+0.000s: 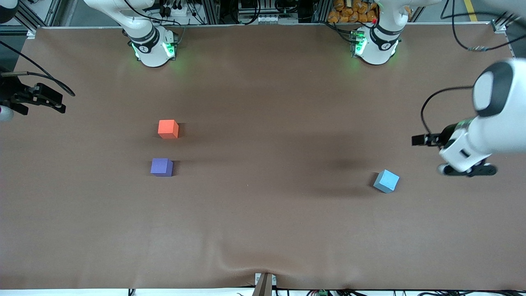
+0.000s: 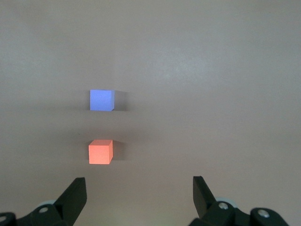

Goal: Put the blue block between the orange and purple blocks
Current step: 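Reach the left gripper down over the light-blue block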

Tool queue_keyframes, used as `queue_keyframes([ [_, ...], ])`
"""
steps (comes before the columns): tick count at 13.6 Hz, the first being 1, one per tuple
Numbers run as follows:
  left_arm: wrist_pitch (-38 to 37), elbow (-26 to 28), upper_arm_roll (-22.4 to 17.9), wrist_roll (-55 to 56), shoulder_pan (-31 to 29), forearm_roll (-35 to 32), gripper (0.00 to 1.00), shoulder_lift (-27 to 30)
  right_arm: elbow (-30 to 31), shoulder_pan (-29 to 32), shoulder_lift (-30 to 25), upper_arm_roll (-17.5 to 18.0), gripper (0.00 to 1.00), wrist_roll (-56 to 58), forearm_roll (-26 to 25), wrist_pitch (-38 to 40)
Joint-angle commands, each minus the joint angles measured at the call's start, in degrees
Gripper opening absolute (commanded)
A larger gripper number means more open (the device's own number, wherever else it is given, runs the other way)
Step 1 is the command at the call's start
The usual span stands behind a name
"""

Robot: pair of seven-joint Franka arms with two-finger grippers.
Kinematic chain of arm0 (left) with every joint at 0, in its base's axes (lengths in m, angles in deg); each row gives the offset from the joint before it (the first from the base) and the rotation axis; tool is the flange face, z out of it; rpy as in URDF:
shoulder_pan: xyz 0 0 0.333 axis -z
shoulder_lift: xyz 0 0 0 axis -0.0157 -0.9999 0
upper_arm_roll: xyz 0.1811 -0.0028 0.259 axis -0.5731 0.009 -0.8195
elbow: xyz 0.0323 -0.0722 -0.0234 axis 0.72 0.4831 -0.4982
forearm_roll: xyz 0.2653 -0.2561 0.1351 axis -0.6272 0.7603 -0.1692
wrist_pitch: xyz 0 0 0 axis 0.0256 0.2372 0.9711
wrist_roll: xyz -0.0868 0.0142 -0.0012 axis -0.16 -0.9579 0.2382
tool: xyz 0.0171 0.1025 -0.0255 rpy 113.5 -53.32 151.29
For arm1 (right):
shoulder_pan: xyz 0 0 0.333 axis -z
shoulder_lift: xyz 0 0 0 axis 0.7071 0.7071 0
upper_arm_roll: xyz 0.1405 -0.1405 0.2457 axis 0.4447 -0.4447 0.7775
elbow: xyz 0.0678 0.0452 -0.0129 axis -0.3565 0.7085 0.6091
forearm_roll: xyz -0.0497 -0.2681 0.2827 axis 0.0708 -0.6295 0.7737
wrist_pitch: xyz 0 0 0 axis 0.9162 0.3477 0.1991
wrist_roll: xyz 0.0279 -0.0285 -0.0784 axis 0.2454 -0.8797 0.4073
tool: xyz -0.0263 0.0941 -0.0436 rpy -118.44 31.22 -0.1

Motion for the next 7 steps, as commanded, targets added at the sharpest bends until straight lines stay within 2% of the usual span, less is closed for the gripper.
queue_keyframes([
  [1,2.44,-0.50,0.10,1.50,0.15,-1.24,1.00,-4.14,-0.14,0.61,-0.01,0.34,1.00,0.59,0.72,-0.09],
  [4,11.20,1.34,0.10,7.98,0.59,-1.94,1.00,-10.99,-0.14,0.88,0.51,0.34,1.00,0.59,0.72,0.34],
  [7,16.32,2.04,0.28,13.36,1.39,-2.74,1.00,-15.13,-0.14,0.88,0.51,0.34,1.00,0.59,0.72,0.34],
])
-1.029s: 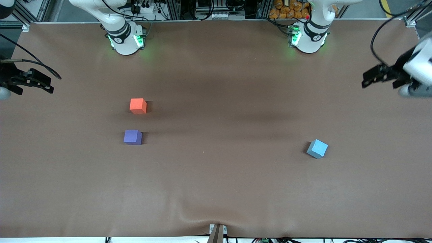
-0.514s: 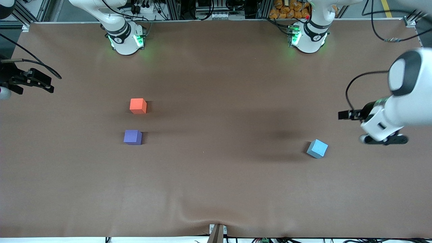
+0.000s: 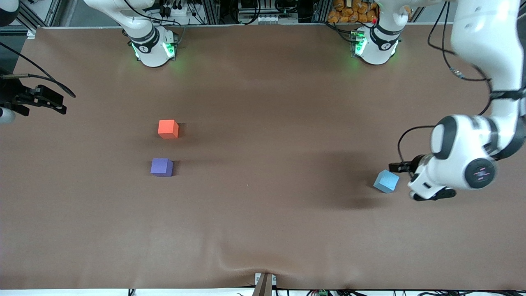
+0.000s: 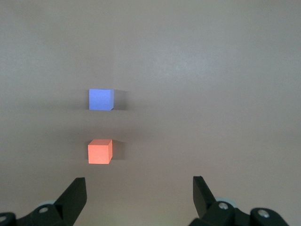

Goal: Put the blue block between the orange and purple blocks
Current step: 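Reach the left gripper down over the light-blue block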

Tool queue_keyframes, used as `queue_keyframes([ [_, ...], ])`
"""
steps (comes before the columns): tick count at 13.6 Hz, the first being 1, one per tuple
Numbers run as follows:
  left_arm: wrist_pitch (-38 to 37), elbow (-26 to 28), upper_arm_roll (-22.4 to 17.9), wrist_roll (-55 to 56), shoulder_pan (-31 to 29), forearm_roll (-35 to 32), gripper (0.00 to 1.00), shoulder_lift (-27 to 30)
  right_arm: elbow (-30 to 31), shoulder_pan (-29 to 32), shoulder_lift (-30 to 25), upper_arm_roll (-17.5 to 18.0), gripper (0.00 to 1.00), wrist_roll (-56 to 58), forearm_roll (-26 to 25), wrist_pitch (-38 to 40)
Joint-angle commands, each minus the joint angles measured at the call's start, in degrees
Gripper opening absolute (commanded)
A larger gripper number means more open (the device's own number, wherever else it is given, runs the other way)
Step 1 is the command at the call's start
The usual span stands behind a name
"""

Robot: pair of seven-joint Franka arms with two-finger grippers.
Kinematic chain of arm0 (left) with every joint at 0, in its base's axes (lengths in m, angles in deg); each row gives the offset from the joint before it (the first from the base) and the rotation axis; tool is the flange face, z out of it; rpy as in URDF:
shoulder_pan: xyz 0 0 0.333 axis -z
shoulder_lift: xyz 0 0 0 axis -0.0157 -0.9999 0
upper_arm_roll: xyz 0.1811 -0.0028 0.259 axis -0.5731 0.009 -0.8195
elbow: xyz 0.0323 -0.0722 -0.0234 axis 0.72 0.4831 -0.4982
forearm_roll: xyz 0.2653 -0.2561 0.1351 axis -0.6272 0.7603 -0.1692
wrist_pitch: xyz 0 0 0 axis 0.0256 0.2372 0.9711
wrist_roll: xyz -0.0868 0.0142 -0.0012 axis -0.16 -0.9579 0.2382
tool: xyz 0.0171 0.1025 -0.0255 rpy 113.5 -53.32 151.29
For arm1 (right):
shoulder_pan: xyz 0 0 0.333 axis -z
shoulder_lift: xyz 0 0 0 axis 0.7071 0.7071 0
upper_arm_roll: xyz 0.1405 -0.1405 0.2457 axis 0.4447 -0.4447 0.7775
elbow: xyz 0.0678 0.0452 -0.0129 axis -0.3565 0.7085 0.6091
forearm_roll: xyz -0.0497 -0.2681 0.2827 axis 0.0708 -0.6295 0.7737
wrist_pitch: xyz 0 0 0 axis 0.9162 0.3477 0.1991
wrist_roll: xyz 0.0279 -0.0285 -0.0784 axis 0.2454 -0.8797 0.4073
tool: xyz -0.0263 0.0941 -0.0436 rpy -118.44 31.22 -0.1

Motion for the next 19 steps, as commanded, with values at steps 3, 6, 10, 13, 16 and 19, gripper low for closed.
queue_keyframes([
  [3,7.22,1.15,0.05,6.81,0.72,-1.26,1.00,-3.47,-0.15,0.60,0.00,0.47,1.00,0.59,0.72,-0.03],
  [6,7.40,0.98,0.05,13.04,0.46,-0.65,1.00,-3.56,-0.24,0.51,0.00,0.47,1.00,0.59,0.72,-0.12],
  [10,8.10,1.41,0.31,25.71,0.02,0.58,1.00,-3.12,-0.42,0.68,0.00,0.55,1.00,0.59,0.72,0.32],
  [13,10.28,1.41,0.22,34.66,-0.15,3.56,1.00,-2.94,-0.33,0.60,0.00,0.55,1.00,0.59,0.72,0.32],
  [16,15.91,3.95,0.22,43.02,-0.15,3.75,1.00,-2.85,-0.33,0.95,0.00,0.47,1.00,0.59,0.72,0.49],
  [19,21.10,7.55,0.14,46.99,-1.38,3.75,1.00,-1.71,-0.42,0.86,0.00,0.47,1.00,0.50,0.72,0.49],
])
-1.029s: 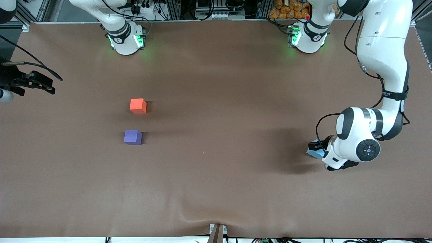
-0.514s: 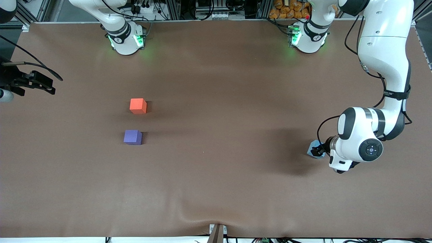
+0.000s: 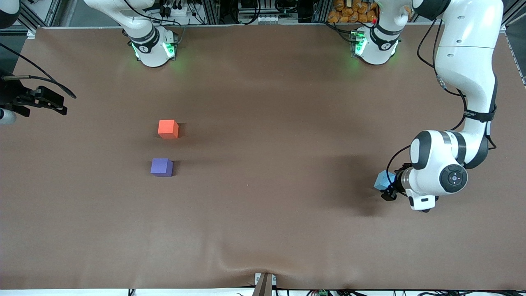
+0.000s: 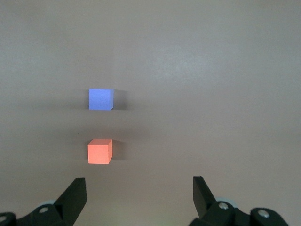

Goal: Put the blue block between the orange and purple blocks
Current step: 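Reach the left gripper down over the light-blue block, then close the left gripper on the light-blue block and lift it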

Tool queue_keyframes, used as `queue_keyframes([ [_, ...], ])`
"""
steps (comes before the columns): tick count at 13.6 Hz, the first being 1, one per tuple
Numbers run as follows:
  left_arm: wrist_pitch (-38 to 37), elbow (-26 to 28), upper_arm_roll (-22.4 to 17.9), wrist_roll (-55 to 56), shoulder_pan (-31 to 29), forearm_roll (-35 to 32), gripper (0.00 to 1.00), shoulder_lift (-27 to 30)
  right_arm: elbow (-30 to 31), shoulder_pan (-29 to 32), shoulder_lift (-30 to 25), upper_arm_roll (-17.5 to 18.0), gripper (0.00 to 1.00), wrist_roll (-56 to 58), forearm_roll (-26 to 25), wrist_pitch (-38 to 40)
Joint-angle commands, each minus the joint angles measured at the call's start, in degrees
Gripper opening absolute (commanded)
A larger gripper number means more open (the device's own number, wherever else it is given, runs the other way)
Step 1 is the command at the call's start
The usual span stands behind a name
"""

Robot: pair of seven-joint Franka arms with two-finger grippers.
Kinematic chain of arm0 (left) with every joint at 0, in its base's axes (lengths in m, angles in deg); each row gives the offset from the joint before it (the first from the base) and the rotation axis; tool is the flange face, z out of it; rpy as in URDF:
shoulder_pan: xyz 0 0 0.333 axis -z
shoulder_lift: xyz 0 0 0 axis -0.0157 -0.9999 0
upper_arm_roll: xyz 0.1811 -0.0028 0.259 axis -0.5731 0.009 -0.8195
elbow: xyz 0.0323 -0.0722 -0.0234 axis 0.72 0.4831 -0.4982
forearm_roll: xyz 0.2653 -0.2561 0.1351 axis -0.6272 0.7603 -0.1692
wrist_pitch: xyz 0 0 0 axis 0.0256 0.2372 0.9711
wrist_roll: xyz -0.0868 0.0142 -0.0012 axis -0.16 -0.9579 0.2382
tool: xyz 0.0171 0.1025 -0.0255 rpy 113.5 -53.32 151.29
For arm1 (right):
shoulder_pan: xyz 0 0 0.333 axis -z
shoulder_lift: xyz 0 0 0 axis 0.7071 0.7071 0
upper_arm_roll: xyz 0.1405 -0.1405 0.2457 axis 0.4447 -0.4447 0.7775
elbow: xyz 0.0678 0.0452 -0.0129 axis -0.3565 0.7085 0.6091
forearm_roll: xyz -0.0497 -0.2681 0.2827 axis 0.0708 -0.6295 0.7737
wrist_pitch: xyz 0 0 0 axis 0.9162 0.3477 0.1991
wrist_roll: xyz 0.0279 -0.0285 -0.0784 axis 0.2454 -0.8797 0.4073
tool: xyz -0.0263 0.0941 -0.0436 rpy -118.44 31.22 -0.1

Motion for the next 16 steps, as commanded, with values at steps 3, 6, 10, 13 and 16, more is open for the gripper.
queue_keyframes([
  [3,4.14,7.36,-0.03,2.23,-0.85,0.66,1.00,2.88,-0.31,0.86,-0.10,0.49,1.00,0.50,0.72,0.53],
  [6,4.41,8.95,-0.03,2.23,-0.42,0.14,1.00,2.70,-0.40,0.68,-0.10,0.49,1.00,0.50,0.72,0.27],
  [10,4.41,8.60,-0.03,1.27,-0.41,-1.18,0.51,2.26,-0.66,0.60,-0.10,0.49,1.00,0.50,0.72,0.36],
  [13,4.41,8.16,0.06,-0.14,-0.15,-3.72,0.30,2.26,-0.92,0.95,-0.19,0.49,1.00,0.59,0.80,0.27],
  [16,3.71,8.25,0.50,-5.65,-0.41,-5.05,0.31,4.01,-1.54,0.95,-0.27,0.40,1.00,0.50,0.80,0.44],
])
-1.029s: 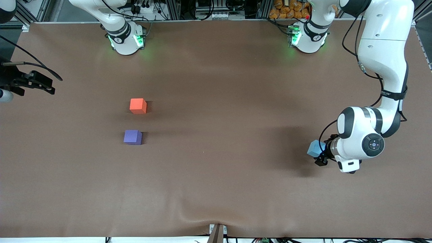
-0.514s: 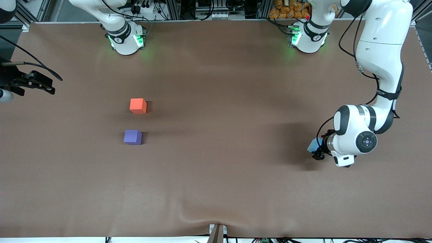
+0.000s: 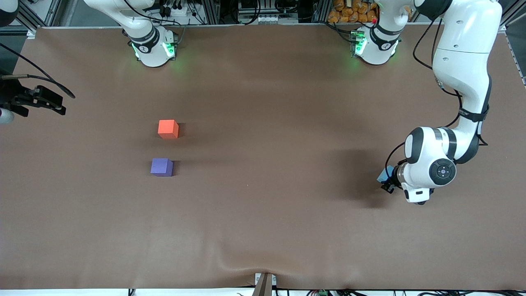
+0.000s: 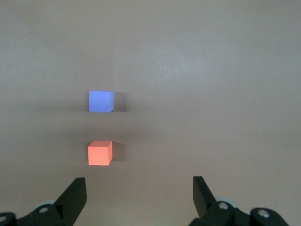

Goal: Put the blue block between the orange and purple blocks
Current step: 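Close the left gripper on the light-blue block and lift it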

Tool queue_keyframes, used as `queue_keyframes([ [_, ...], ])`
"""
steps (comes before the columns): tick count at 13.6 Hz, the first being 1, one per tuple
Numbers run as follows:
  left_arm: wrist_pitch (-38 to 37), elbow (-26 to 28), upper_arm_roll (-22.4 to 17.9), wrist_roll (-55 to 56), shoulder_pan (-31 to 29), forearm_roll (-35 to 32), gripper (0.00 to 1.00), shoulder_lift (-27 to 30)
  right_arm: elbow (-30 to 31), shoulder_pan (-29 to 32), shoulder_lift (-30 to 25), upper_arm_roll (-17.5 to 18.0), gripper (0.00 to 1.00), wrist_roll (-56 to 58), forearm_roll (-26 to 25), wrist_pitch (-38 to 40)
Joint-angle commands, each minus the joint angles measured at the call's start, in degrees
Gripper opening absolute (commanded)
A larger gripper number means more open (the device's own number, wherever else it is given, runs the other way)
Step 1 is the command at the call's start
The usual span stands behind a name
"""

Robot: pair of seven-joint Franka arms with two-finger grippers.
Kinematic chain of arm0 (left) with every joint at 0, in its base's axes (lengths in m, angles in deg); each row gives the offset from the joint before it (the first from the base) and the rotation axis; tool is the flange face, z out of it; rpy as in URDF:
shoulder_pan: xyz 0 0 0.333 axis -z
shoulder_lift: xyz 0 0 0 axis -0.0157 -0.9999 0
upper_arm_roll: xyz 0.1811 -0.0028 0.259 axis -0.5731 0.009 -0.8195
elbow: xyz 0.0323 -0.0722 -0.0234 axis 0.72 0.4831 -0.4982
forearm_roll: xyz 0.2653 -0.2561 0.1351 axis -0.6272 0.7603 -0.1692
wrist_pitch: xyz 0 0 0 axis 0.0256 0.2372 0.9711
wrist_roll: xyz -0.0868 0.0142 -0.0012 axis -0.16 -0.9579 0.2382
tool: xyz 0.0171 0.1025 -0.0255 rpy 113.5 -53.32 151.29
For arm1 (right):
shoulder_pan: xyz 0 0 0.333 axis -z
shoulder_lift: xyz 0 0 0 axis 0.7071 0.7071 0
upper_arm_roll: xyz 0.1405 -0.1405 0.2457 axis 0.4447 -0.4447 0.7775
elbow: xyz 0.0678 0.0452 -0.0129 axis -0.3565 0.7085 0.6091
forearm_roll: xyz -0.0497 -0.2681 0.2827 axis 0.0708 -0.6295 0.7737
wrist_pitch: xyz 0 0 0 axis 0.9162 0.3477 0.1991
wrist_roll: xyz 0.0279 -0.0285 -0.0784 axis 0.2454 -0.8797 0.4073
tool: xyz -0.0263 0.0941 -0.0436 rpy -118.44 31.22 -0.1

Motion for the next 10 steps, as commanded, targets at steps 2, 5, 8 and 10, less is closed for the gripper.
queue_keyframes([
  [2,-2.33,1.60,0.57,-6.31,-0.13,-1.20,0.31,6.68,-0.76,1.04,-0.25,0.40,1.00,0.50,0.80,1.06],
  [5,-5.06,1.60,2.25,-9.13,-0.74,-0.76,0.31,11.61,-0.49,0.86,-0.08,0.31,1.00,0.50,0.72,1.07],
  [8,-10.06,1.52,2.42,-11.59,-0.57,-0.32,0.32,16.96,-0.58,0.86,0.89,0.40,1.00,0.59,0.80,0.72],
  [10,-13.05,1.43,4.95,-11.60,-0.65,-0.06,0.33,20.31,-0.84,0.42,1.50,0.40,1.00,0.59,0.80,0.72],
])
